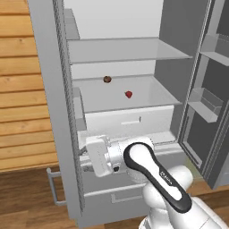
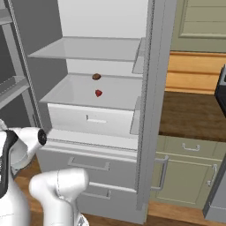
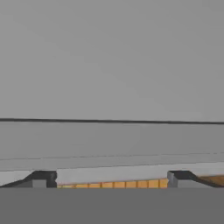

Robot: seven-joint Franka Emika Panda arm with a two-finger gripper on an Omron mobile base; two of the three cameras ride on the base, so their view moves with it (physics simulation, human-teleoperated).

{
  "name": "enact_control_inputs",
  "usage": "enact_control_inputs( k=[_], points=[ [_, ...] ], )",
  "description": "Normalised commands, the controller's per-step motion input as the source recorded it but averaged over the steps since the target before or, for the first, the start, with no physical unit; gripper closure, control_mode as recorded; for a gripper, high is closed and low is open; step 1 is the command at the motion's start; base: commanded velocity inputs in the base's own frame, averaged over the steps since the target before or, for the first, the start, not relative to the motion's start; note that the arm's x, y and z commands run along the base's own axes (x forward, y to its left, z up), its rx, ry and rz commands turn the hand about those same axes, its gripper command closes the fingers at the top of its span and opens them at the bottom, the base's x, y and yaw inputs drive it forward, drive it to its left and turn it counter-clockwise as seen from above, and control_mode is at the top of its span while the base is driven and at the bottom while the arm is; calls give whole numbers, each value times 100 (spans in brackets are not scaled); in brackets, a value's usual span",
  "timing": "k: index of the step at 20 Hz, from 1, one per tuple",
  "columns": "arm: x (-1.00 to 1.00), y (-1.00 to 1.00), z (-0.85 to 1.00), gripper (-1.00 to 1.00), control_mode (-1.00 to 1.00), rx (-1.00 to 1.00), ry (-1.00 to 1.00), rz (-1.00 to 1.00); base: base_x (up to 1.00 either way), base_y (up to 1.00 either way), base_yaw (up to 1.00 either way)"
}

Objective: Take the strawberry from the fridge and place it on top of the pancake, located on the dining counter.

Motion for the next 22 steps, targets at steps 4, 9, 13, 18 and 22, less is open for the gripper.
enact_control_inputs(
  k=[4, 9, 13, 18, 22],
  points=[
    [1, -100, 8, -100, -100, 0, 0, -6, 0, 0, 0],
    [39, -78, 3, -100, -100, -35, 0, -2, 0, 0, 0],
    [57, -78, -4, -100, -100, -71, 0, -5, 0, 0, 0],
    [26, -100, -34, -100, -100, -65, 0, -13, 0, 0, 0],
    [14, -98, -29, -100, -100, -69, 0, -17, 0, 0, 0]
  ],
)
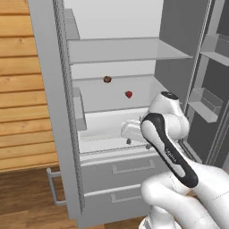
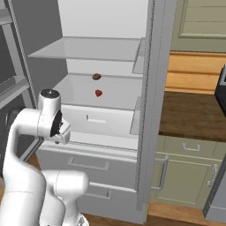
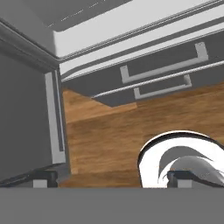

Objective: Take the strawberry from the fridge and place it on top of the pancake, located on the dining counter.

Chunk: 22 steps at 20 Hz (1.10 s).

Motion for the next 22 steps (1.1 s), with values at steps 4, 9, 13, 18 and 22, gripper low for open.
enact_control_inputs(
  k=[4, 9, 13, 18, 22],
  points=[
    [-23, -96, -35, -100, -100, -63, 2, -25, 0, 0, 0],
    [-49, -91, -7, -100, -100, -17, 1, -17, 0, 0, 0],
    [-32, -56, 1, -100, -100, 28, 0, 24, 0, 0, 0],
    [-30, -6, 0, -100, -100, -13, 1, 35, 0, 0, 0],
    [-1, 36, -1, -100, -100, -26, 10, -2, 0, 0, 0]
  ],
)
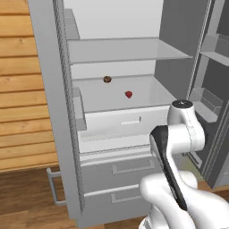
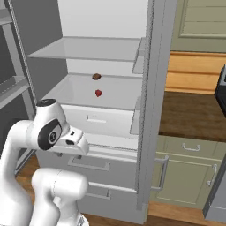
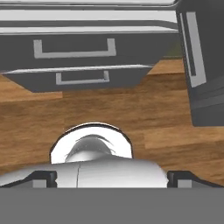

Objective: Take the strawberry from the fridge and place it on top of the pancake, located on the dining counter.

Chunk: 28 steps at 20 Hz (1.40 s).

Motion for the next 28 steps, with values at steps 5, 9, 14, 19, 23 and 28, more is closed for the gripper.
enact_control_inputs(
  k=[5, 9, 14, 19, 23, 28],
  points=[
    [0, 0, 0, -100, -100, 0, 0, 0, 0, 0, 0],
    [0, 0, 0, -100, -100, 0, 0, 0, 0, 0, 0],
    [17, 3, 0, -100, 100, 0, 0, 0, 49, 3, 2],
    [0, 0, 0, -100, 100, 0, 0, 0, 69, 0, 2],
    [0, 0, 0, -100, 100, 0, 0, 0, 45, 0, 0],
    [0, 0, 0, -100, 100, 0, 0, 0, 45, 0, 0]
  ],
)
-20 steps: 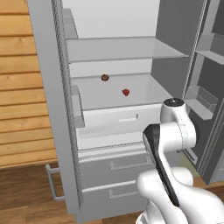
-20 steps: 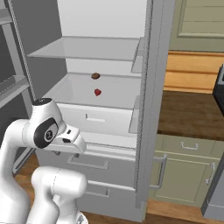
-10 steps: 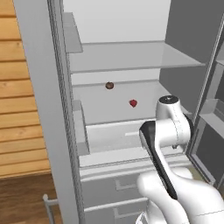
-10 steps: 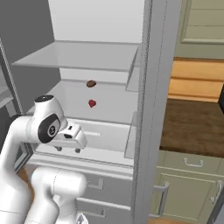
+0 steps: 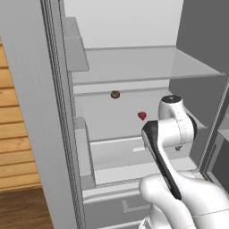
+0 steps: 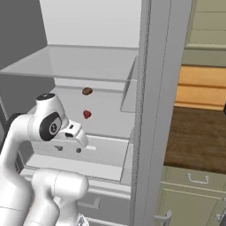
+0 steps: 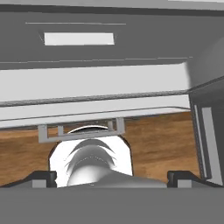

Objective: Take the strawberry from the fridge and place it on top of the pancake, located on the dining counter.

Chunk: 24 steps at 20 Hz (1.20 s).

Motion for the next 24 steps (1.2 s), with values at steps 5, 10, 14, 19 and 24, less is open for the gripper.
enact_control_inputs(
  k=[5, 10, 14, 19, 24],
  points=[
    [0, 0, 0, -100, 100, 0, 0, 0, 31, 0, 0],
    [3, 1, 3, -100, -100, 0, -28, 6, 2, 0, 1],
    [31, 0, 39, -100, -100, 6, -29, 9, 0, 0, 0],
    [58, 6, 56, -100, -100, 12, -4, 18, 0, 0, 0],
    [75, 7, 10, -100, -100, 22, 0, 4, 0, 0, 0]
  ],
)
